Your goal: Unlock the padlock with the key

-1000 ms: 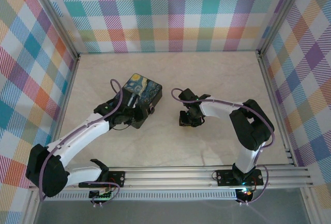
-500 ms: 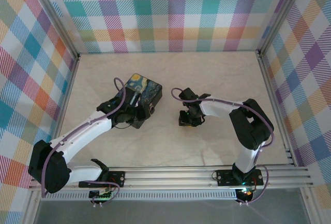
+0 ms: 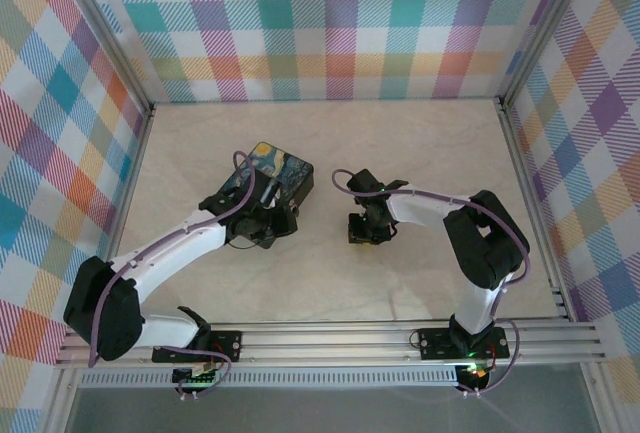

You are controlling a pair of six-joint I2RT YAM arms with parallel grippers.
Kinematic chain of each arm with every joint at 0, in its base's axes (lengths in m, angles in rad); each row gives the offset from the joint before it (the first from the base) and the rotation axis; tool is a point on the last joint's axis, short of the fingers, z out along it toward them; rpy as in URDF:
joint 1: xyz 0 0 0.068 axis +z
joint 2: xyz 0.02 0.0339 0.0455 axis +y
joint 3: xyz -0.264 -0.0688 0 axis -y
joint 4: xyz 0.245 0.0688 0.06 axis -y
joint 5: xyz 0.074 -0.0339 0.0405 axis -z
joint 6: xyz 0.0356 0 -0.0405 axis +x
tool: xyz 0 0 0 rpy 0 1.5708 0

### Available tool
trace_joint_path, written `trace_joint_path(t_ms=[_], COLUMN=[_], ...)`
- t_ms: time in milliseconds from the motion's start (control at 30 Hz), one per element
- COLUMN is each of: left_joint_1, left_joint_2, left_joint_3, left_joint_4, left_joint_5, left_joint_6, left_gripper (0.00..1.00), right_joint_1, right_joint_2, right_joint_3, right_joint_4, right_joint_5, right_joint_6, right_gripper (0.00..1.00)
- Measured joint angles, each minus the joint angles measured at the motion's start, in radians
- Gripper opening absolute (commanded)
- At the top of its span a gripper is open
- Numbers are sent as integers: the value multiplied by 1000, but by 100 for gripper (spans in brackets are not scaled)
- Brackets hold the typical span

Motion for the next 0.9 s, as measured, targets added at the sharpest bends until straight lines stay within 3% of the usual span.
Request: trace_joint_path(t_ms=[333,533,900], left_joint_1=[-60,-60,-27], left_joint_2=[146,191,192], left_joint_3=[69,69,69], left_joint_4=[101,145,171], left_joint_5=[95,154,203], left_joint_6=[-5,-12,-35], left_gripper=[29,29,29], right_joint_1=[0,0,0], right_joint_2=[-8,-11,-114], right_joint_3=[-10,-51,-116], right_joint_4=[57,262,329], right_joint_5=[-4,-2,-53], right_joint_6=[-42,-70,-96], right_gripper=[12,7,2])
